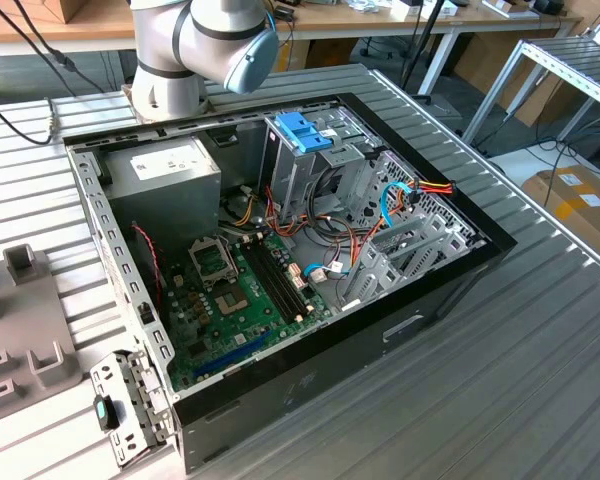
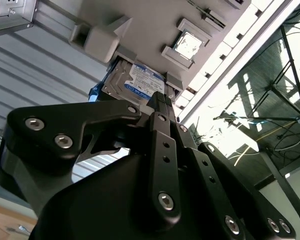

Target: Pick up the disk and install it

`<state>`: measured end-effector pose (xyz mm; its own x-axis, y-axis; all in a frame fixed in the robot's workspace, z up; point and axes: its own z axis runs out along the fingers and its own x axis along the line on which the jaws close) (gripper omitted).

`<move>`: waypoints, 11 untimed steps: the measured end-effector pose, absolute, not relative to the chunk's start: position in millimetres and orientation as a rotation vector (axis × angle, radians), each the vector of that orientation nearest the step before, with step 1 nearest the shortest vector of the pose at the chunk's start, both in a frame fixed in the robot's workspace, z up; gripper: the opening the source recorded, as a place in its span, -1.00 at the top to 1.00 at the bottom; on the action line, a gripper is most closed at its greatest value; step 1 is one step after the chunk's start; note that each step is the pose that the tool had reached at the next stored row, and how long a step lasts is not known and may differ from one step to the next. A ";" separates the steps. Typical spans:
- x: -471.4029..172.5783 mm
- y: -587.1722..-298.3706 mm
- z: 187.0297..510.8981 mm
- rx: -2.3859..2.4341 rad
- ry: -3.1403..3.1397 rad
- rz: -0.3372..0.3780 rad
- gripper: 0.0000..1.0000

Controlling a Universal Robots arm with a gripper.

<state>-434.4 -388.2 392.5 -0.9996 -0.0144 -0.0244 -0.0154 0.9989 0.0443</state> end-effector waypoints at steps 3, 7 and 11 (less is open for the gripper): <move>-434.4 -388.2 392.5 -0.031 3.117 0.070 0.79; -434.4 -388.2 392.5 -0.044 3.117 0.070 0.79; -434.4 -388.2 392.5 -0.058 3.117 0.070 0.79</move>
